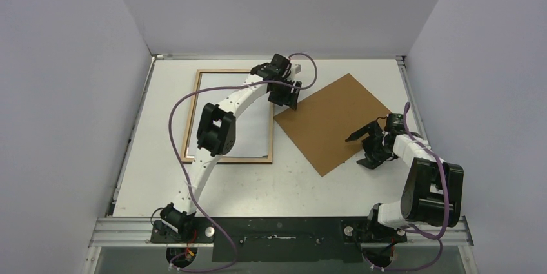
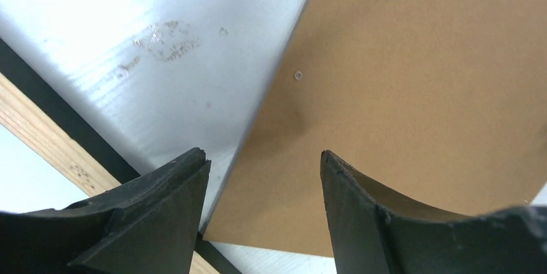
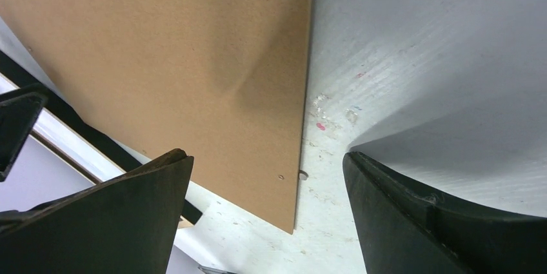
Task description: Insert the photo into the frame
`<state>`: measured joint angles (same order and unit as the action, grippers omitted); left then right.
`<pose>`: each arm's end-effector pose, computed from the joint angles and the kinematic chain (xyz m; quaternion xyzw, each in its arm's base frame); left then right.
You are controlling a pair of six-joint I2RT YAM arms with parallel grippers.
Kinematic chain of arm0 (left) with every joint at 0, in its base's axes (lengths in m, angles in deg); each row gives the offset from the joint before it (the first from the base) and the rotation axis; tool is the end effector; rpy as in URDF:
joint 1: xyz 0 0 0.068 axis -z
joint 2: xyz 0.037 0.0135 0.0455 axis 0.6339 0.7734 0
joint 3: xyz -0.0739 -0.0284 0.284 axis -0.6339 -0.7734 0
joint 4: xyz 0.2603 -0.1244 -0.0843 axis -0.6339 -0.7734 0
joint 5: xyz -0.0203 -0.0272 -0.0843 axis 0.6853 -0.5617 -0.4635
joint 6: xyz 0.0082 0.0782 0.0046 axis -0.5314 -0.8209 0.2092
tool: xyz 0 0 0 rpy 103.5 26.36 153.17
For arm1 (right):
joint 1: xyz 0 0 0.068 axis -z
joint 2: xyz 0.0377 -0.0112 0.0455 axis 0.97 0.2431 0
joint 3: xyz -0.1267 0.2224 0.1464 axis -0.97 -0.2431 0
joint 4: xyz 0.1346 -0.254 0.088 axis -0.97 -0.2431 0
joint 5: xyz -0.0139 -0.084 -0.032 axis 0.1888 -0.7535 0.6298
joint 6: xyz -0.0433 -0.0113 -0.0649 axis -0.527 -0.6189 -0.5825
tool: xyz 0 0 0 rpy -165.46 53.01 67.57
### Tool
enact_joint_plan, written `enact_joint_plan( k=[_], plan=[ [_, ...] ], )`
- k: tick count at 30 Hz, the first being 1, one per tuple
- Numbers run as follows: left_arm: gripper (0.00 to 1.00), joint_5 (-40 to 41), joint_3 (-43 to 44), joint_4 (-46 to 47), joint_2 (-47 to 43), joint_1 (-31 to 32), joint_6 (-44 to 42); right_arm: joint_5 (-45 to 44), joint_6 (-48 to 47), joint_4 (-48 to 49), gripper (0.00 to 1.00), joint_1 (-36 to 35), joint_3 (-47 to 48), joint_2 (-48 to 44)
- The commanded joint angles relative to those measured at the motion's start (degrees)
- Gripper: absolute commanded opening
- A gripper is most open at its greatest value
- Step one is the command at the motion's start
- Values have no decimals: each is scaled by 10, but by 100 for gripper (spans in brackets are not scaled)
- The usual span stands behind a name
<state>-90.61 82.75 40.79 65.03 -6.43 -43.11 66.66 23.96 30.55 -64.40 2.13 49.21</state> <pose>0.5158 -0.3537 0.1542 0.2045 0.9349 -0.2119 0.1982 0.2762 -0.0270 0.1264 0.4711 0.8342 0.2673 0.1035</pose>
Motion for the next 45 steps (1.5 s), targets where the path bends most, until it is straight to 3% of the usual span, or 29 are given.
enact_joint_plan(
  k=[1, 10, 17, 24, 30, 45],
  plan=[
    [62, 43, 51, -15, 27, 6, -20, -13, -8, -14, 90, -4, 0, -7],
    [54, 36, 42, -68, 39, 20, -13, 21, 11, 37, 91, -5, -23, 17],
    [46, -48, 60, -125, 50, 27, 2, 63, 22, 103, 92, -15, -29, 32],
    [43, -124, 68, -103, 26, 22, 25, 93, 58, 166, 92, -23, -48, 21],
    [41, -154, 68, -90, 10, 20, 35, 88, 81, 179, 92, -23, -57, -15],
    [38, -140, 62, -85, -30, 18, 39, 59, 98, 147, 92, -22, -49, -81]
  ],
)
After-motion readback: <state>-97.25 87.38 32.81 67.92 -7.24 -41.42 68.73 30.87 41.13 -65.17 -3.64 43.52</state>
